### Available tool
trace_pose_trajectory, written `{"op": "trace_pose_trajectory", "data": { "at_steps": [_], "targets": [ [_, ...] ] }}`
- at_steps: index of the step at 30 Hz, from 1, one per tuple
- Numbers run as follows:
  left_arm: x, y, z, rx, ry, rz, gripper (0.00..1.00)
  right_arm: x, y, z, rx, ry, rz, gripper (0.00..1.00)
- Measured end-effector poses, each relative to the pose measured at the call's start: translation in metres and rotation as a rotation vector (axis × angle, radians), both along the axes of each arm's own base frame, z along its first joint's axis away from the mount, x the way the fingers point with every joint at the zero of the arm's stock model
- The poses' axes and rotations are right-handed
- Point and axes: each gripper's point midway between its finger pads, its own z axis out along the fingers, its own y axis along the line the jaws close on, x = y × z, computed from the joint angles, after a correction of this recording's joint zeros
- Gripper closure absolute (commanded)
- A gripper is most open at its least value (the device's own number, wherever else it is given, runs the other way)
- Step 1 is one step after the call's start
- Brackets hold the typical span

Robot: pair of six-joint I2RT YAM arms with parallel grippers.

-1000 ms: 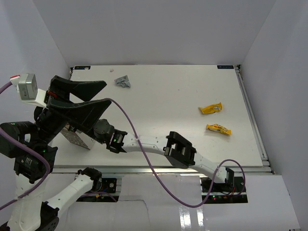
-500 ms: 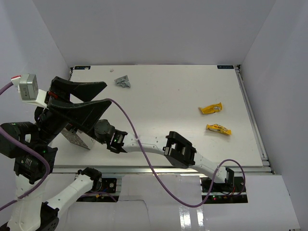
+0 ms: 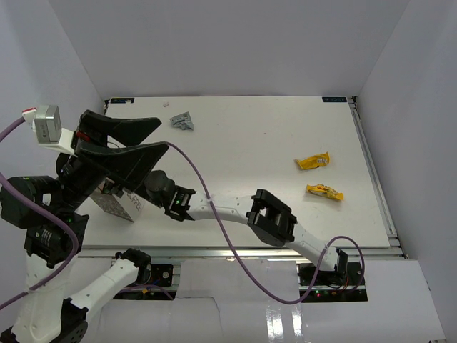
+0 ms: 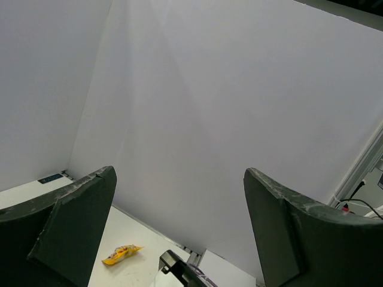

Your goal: Place the snacks into the paper bag

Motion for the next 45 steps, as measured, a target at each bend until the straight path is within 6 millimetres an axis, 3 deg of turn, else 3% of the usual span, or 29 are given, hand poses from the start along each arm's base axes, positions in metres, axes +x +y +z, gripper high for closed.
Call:
{"op": "trace_pose_trajectory", "data": {
  "at_steps": [3,6,11,14,17,19,21,24,28,31,34,37,41,45],
  "targets": [
    [0.002,0.0,-0.001,-0.005,-0.005,0.004,0.02,0.005,-0.009,0.002,-0.041,-0.009,0.021,0.15],
    [0.006,-0.001,-0.004,-0.004,-0.001,0.008,0.02,0.007,-0.018,0.009,-0.071,-0.015,0.066,0.01],
    [0.01,-0.003,-0.006,-0.004,-0.003,0.014,0.02,-0.007,-0.036,0.031,-0.126,-0.027,0.326,0.04],
    [0.014,-0.004,-0.008,-0.002,-0.005,0.017,0.02,-0.011,-0.062,0.044,-0.164,-0.015,0.507,0.01],
    [0.021,-0.007,-0.017,0.011,0.01,0.021,0.02,-0.003,-0.121,0.043,-0.21,0.031,0.683,0.0],
    [0.031,-0.012,-0.028,0.028,0.033,0.024,0.02,0.016,-0.174,0.026,-0.272,0.104,0.727,0.0],
    [0.041,-0.016,-0.041,0.048,0.062,0.028,0.02,0.048,-0.231,-0.004,-0.366,0.171,0.679,0.04],
    [0.061,-0.025,-0.065,0.083,0.118,0.035,0.02,0.094,-0.315,-0.062,-0.53,0.293,0.468,0.06],
    [0.089,-0.037,-0.1,0.133,0.207,0.047,0.02,0.112,-0.435,-0.139,-0.74,0.496,0.203,0.06],
    [0.111,-0.046,-0.122,0.168,0.27,0.054,0.02,0.133,-0.525,-0.167,-0.831,0.592,0.003,0.06],
    [0.128,-0.054,-0.141,0.201,0.324,0.054,0.02,0.153,-0.612,-0.179,-0.943,0.623,-0.197,0.09],
    [0.143,-0.062,-0.159,0.236,0.37,0.054,0.02,0.157,-0.65,-0.186,-1.065,0.607,-0.25,0.14],
    [0.148,-0.064,-0.166,0.25,0.387,0.053,0.02,0.166,-0.663,-0.196,-1.196,0.527,-0.184,0.2],
    [0.14,-0.059,-0.164,0.241,0.369,0.059,0.02,0.173,-0.669,-0.214,-1.293,0.456,-0.081,0.23]
  ]
}}
